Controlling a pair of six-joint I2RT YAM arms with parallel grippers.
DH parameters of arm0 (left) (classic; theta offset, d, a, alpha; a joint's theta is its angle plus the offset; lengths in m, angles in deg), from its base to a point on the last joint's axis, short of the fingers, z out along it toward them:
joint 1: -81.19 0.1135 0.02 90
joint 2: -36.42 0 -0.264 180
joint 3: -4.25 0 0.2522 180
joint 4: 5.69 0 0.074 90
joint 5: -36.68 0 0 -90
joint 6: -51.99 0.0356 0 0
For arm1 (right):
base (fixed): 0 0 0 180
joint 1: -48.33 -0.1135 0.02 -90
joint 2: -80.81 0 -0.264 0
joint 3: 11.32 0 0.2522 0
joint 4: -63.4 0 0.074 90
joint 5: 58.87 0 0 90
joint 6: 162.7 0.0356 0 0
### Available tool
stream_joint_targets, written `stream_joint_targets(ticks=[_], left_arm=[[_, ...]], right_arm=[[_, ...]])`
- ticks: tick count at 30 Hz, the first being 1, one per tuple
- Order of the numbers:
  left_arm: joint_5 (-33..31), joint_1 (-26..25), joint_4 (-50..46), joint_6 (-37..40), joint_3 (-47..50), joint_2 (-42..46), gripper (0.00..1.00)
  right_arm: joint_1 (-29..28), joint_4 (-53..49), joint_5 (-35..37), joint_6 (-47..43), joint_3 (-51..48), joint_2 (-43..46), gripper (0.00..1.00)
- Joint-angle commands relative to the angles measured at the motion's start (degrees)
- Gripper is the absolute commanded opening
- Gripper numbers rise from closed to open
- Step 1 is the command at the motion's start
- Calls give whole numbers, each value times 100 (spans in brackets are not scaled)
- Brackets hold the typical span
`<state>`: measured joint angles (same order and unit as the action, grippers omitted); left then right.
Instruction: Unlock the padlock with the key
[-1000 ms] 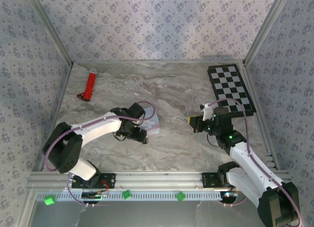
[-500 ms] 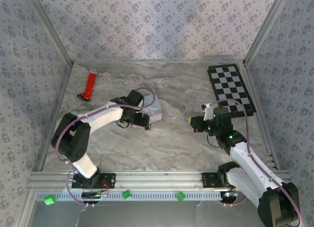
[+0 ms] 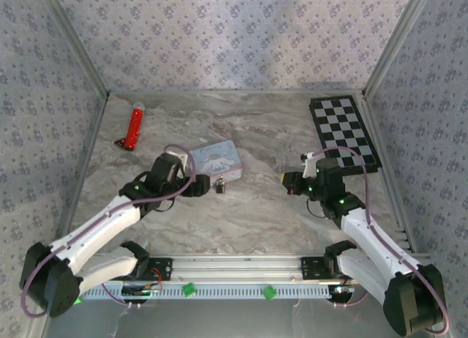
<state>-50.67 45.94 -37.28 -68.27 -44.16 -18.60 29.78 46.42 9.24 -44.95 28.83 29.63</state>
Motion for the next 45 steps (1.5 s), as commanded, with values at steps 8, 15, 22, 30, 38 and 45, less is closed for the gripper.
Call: stream_joint_targets(ticks=[8,15,22,30,38,45], left_arm=[[665,-484,2964,-1325,1277,-421,85],[80,-916,3800,-1153,1007,-1706,78],[-469,-967,4023,-579,590,-2643,74],[-573,-829,4043,-452,315,-3190,66],[-495,-730,4422,-628,334,-3500,58],[-194,-551,5468,-898,641,-3821,56]], right_arm=[[-301,413,40,322,147,-246,0],[-639,497,303,389,9,-170,0],[-681,432,298,382,-11,-28,0],[-678,463,291,398,-97,52,0],[-683,418,245,398,-73,104,0],[-709,489,198,459,-81,60,0]])
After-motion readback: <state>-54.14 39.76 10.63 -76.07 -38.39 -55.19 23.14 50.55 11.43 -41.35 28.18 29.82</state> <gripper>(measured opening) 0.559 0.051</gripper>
